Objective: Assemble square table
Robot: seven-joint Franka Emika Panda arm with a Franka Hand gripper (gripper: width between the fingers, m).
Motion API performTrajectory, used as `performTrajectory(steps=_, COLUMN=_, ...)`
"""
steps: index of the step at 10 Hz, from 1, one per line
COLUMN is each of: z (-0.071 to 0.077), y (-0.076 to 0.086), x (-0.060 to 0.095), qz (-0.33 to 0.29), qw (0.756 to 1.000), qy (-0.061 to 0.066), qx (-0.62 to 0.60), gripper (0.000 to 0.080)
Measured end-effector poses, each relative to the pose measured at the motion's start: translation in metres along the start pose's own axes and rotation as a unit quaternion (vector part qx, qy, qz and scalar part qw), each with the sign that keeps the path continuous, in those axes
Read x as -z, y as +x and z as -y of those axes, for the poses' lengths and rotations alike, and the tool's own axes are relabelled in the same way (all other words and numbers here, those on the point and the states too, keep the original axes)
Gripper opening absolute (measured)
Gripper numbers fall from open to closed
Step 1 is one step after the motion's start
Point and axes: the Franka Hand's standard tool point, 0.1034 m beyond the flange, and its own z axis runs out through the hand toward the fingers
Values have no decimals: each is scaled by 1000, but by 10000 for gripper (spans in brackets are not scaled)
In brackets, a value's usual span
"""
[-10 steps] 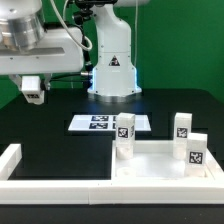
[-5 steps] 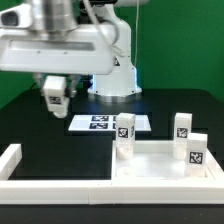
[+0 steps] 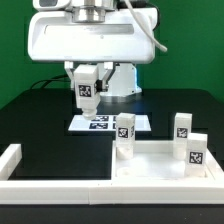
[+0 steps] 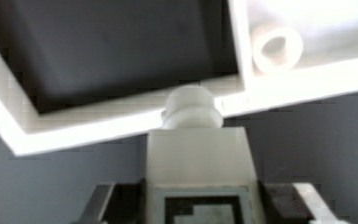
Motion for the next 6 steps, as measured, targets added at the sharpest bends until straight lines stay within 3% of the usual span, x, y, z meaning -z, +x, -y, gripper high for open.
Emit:
performTrajectory(steps=3, z=-2, y=-2, x=-2, qz=-94, qw=995, qy=-12, qx=5, gripper=287)
performTrajectory(steps=4, z=16, y=-12, x=-12, qz=-91, qw=996, qy=-6, qx=-5, gripper=287)
performTrajectory(steps=5, z=35, y=-10, x=-19, qz=-90, qw=996, qy=1, qx=-2, gripper=287)
performTrajectory(steps=6, z=42, y=-5, x=-26, qz=-93, qw=996, qy=2, qx=2, gripper=287)
